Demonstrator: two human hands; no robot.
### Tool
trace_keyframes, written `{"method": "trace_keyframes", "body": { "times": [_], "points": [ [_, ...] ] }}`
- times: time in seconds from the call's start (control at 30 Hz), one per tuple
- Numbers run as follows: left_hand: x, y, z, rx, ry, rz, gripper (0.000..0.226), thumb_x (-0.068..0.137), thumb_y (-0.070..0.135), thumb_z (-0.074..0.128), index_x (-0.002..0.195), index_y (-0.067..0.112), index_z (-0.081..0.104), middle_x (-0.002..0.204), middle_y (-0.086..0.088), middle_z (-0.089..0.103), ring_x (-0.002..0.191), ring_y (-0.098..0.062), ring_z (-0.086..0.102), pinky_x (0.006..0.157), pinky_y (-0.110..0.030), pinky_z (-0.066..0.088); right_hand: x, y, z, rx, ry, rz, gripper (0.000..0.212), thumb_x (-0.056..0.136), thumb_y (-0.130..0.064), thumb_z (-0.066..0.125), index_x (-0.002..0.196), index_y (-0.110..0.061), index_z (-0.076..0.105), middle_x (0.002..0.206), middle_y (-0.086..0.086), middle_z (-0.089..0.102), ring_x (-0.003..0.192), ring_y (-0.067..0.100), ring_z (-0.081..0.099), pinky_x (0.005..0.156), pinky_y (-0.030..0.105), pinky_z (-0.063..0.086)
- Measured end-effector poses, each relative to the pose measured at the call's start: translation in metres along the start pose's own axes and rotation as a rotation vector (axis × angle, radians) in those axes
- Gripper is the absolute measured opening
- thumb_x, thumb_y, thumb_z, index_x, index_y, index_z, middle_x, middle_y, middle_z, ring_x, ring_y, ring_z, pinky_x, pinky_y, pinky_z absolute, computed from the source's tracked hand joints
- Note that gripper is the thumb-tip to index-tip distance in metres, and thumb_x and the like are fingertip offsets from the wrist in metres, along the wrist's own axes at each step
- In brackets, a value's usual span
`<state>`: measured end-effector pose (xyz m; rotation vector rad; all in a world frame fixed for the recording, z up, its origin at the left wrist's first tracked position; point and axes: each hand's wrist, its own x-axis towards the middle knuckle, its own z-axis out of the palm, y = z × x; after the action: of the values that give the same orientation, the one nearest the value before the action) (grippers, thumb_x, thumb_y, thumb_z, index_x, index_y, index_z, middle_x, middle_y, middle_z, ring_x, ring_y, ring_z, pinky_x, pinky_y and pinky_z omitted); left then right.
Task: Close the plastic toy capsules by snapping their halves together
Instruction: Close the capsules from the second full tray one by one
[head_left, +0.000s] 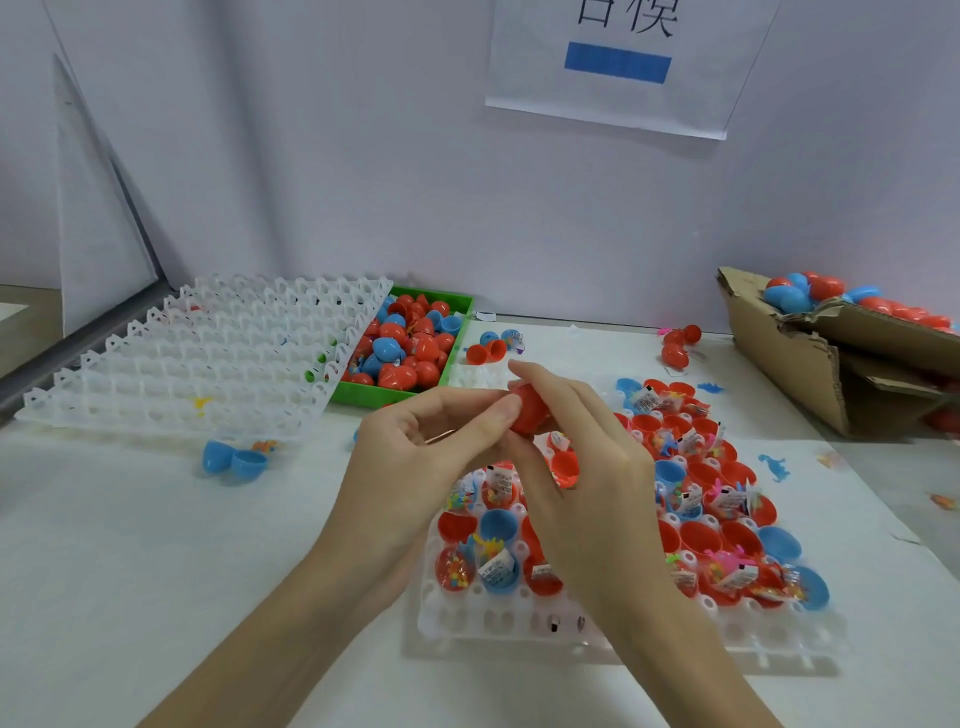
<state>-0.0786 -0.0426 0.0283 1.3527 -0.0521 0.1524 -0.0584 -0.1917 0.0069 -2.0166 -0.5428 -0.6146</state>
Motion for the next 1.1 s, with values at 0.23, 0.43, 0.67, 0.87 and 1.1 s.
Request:
{"method": "trace_keyframes", "body": {
  "times": [0.23,0.43,0.67,0.87,1.1],
  "points": [
    [0.028,-0.01,-0.024,-0.249,0.16,-0.145,0.036,0.076,0.02,0.084,0.108,0.004,0.08,0.108,-0.014,0.079,0.094,-0.02,0.078,0.084,-0.024,0.062,0.003,-0.008,-0.004,-0.031,-0.155,0.101,0.076,0.102,-0.025,0.056,0.161,-0.044,0.012,0.146,-0.042,0.032,0.121,-0.021,0.047,0.098,0.006,0.043],
    [0.069,-0.017,-0.057,-0.502,0.255,-0.222,0.035,0.095,0.013,0.071,0.128,0.003,0.069,0.123,-0.01,0.075,0.11,-0.016,0.074,0.095,-0.026,0.059,0.01,-0.004,-0.013,0.017,-0.019,0.215,0.057,0.103,-0.008,0.055,0.155,-0.028,0.041,0.151,-0.012,0.051,0.102,-0.026,0.055,0.08,-0.001,0.045],
    [0.078,-0.023,-0.068,-0.358,0.131,-0.076,0.051,0.108,0.006,0.05,0.157,0.004,0.035,0.15,-0.009,0.056,0.134,-0.024,0.06,0.112,-0.036,0.05,0.008,-0.003,-0.01,-0.008,-0.048,0.246,0.045,0.104,-0.01,0.054,0.146,-0.026,0.053,0.139,-0.013,0.061,0.124,0.002,0.06,0.105,0.026,0.052],
    [0.064,-0.026,-0.07,0.667,0.029,0.175,0.003,0.095,0.018,0.075,0.095,0.02,0.077,0.085,0.009,0.076,0.075,-0.007,0.071,0.071,-0.022,0.059,0.011,0.005,-0.015,-0.044,0.026,0.239,0.032,0.103,-0.005,0.055,0.127,-0.022,0.067,0.12,-0.017,0.069,0.111,-0.004,0.063,0.097,0.014,0.051],
    [0.053,-0.029,-0.065,0.819,-0.149,0.081,0.01,0.082,0.037,0.086,0.083,0.028,0.081,0.08,0.011,0.076,0.067,-0.011,0.071,0.059,-0.015,0.054,0.011,0.009,-0.014,-0.016,0.054,0.249,0.029,0.102,-0.004,0.055,0.11,-0.026,0.071,0.102,-0.026,0.067,0.102,-0.011,0.063,0.083,0.005,0.05]
  ]
}}
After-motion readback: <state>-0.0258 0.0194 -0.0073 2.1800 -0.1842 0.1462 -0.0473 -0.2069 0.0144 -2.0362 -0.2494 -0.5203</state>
